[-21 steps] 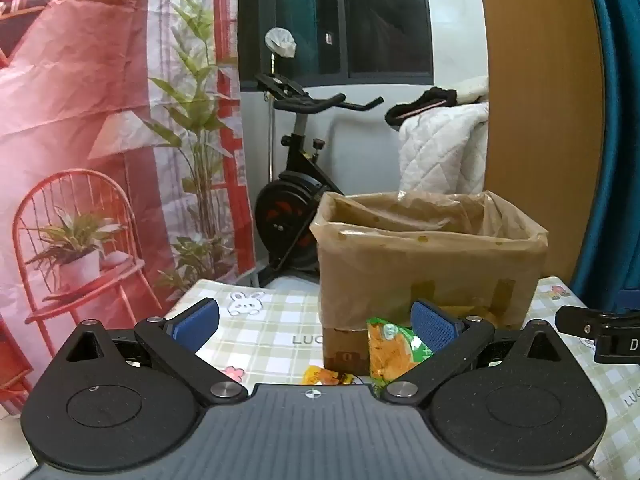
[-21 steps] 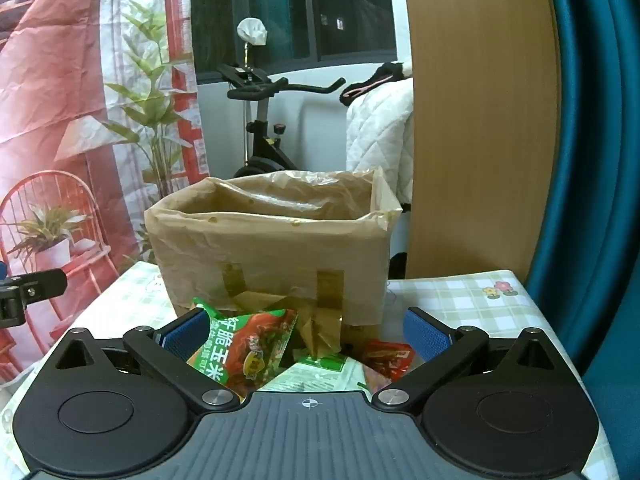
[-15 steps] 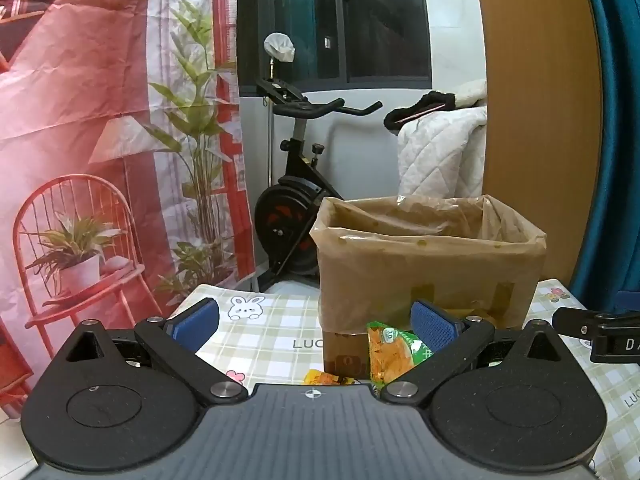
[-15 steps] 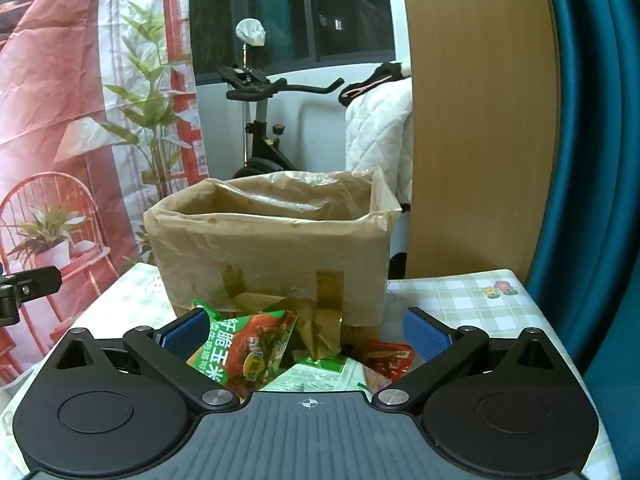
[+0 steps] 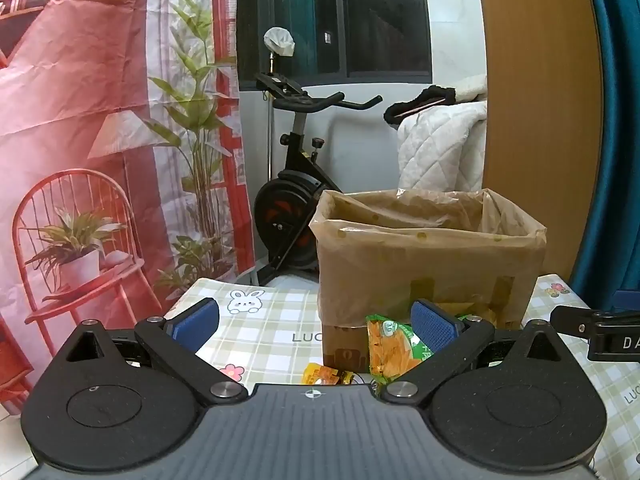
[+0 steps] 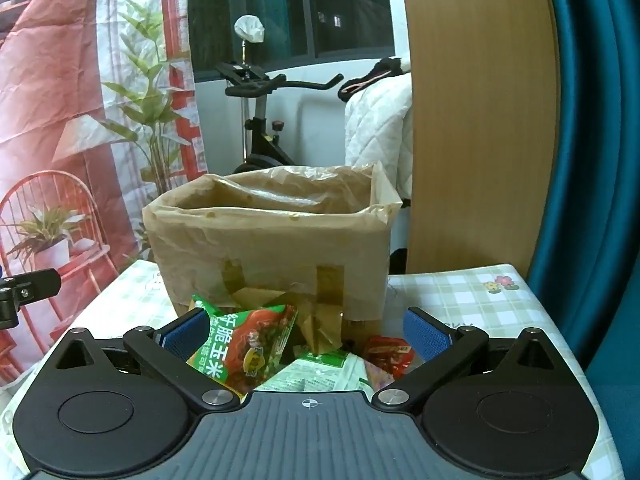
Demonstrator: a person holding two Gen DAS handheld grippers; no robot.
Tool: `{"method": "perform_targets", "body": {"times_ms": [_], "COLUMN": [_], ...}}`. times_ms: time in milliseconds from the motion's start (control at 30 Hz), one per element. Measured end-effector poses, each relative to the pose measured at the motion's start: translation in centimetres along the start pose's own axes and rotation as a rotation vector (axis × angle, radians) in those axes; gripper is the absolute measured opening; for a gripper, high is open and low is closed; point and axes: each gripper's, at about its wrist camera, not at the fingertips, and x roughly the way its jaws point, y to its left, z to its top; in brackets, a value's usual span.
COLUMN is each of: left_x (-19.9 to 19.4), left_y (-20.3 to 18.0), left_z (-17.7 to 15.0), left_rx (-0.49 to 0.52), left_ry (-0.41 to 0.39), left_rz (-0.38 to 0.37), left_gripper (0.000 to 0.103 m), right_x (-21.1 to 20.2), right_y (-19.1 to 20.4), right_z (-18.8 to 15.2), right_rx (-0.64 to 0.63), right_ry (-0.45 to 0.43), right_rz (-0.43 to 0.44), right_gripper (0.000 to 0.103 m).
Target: Organize snacks
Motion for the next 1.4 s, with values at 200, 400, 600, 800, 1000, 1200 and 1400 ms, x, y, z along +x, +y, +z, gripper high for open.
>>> {"method": "perform_targets", "body": {"times_ms": [200,400,600,800,1000,1200,1400], "left_x": [-0.09,-0.15,-0.16,-0.16,-0.17,-0.18,-0.18], "left_y": [0.05,0.16,0.11,0.12,-0.01,-0.05,-0.03], "left_z": [-0.08,-0.06,-0.04,-0.04,0.01,0.0,-0.05], "left_rx": [0.0,-0.003,-0.003,-0.003,-0.003,-0.003,-0.004], "left_ry": [0.004,0.006,0.007,0.007,0.007,0.007,0.007], "left_rz": [-0.007,-0.01,-0.011,-0.012,-0.013,-0.012,-0.014], "left_gripper": [0.103,0.103,0.103,0.103,0.103,0.103,0.103], "right_x": [0.02,0.0,-0.02,0.09,0.05,0.09,0.1], "right_y": [-0.11,-0.1,-0.03,0.16,0.14,0.17,0.16], "right_z": [-0.02,-0.07,-0.04,-0.09,-0.08,-0.11,-0.13], "right_rx": [0.003,0.01,0.01,0.011,0.014,0.014,0.016], "right_ry": [0.001,0.002,0.003,0.003,0.003,0.005,0.005], "right_rz": [0.003,0.002,-0.001,-0.001,-0.002,-0.002,-0.003], "right_gripper": [0.102,0.102,0.102,0.102,0.102,0.102,0.102]}}
